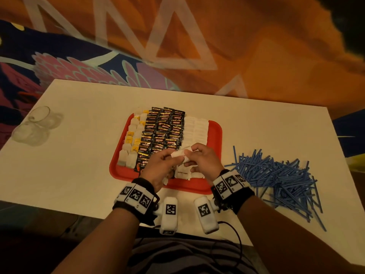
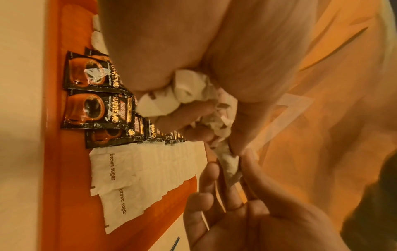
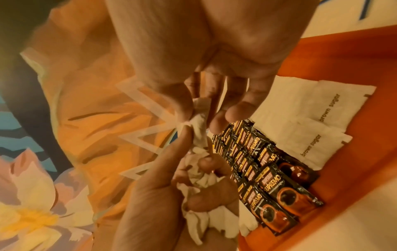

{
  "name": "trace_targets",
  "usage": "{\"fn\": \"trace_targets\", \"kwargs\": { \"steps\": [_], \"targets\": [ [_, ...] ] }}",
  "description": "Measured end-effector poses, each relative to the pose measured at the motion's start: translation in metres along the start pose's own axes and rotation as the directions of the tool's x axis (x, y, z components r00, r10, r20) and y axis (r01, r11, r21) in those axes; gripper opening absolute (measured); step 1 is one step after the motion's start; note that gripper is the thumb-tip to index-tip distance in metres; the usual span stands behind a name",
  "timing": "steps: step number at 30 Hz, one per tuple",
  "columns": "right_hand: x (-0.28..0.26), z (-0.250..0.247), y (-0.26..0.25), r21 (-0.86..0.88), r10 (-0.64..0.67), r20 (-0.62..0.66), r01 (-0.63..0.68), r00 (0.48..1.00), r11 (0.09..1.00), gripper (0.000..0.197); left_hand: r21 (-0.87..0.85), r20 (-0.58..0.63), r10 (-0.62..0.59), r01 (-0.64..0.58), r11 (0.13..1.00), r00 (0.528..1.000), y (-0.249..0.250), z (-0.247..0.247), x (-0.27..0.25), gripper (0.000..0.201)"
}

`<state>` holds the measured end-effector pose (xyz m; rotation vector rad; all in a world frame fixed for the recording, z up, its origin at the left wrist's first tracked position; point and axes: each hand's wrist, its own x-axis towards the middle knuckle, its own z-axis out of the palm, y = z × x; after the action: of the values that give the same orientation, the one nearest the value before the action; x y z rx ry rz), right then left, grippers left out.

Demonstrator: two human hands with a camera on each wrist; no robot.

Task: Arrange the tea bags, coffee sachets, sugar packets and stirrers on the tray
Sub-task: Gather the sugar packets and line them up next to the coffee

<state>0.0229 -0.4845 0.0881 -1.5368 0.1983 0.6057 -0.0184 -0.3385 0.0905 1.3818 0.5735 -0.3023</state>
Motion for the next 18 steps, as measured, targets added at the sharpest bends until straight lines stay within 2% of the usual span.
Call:
{"fn": "trace_targets", "kwargs": {
  "steps": [2,5,11,13,15,18],
  "targets": [
    [0.001,0.001,0.003,0.070,0.039,-0.005,-0.038,0.999,0.997,0.014,-0.009,-0.021,0.008,-0.008,1.000,1.000,-0.004,-0.001,0.002,0.009],
    [0.004,0.001,0.011,0.085,0.054,-0.018,-0.052,0.998,0.995,0.016,-0.019,-0.055,0.004,-0.005,1.000,0.998,-0.010,-0.002,0.008,0.004],
    [0.010,0.002,0.025,0.118,0.066,-0.079,-0.057,0.995,0.991,0.014,-0.034,-0.150,-0.059,0.055,0.998,0.987,-0.018,-0.004,0.024,0.011],
    [0.010,0.005,0.029,0.139,0.051,-0.113,-0.036,0.992,0.990,0.016,0.020,-0.134,-0.037,0.040,0.999,0.990,-0.019,-0.003,0.026,0.019],
    [0.010,0.007,0.033,0.171,0.048,-0.140,-0.023,0.989,0.985,0.012,0.152,-0.078,0.011,0.001,0.988,0.997,-0.022,-0.001,0.026,0.030],
    [0.012,0.006,0.039,0.189,0.058,-0.163,-0.026,0.985,0.982,0.008,0.264,-0.021,0.108,-0.099,0.959,0.994,-0.025,-0.001,0.026,0.017]
  ]
}}
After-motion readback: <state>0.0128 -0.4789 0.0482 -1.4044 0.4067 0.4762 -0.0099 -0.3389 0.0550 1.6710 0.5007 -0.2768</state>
